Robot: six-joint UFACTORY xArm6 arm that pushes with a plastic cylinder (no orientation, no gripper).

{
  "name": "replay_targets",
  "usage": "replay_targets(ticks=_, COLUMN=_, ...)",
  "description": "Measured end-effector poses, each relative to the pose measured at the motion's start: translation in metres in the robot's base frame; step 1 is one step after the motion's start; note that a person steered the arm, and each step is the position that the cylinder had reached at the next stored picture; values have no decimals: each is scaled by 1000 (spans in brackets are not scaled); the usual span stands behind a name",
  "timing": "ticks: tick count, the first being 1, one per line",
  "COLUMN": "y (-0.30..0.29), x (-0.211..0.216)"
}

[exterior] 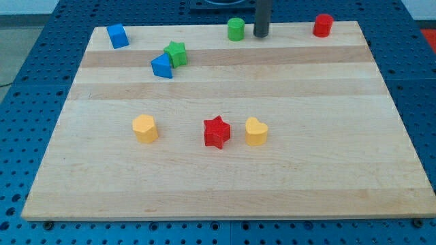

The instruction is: Slide the green star and the blue triangle down a bit

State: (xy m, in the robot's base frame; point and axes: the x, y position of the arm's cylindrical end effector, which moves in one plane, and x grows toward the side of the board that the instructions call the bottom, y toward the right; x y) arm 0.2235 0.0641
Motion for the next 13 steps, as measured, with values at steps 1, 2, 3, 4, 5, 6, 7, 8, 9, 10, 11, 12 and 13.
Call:
replay_targets(ticks=1, y=-20, x=0)
replay_targets(ticks=2, y=-26, x=0)
replay_targets(ticks=3, y=-26, x=5)
replay_targets(ticks=4, y=-26, x=18)
replay_targets(ticks=5, y=-26, x=47)
replay_targets(ticks=6, y=-36, x=55)
replay_targets(ticks=7, y=-72, x=55)
replay_targets(ticks=8, y=-106, x=55)
replay_targets(ticks=9, y=-136, x=55)
replay_targets(ticks=10, y=-166, x=55)
replay_targets(ticks=11, y=-193, x=55)
replay_targets(ticks=12, y=-227, x=57)
replay_targets(ticks=13, y=-244, x=67)
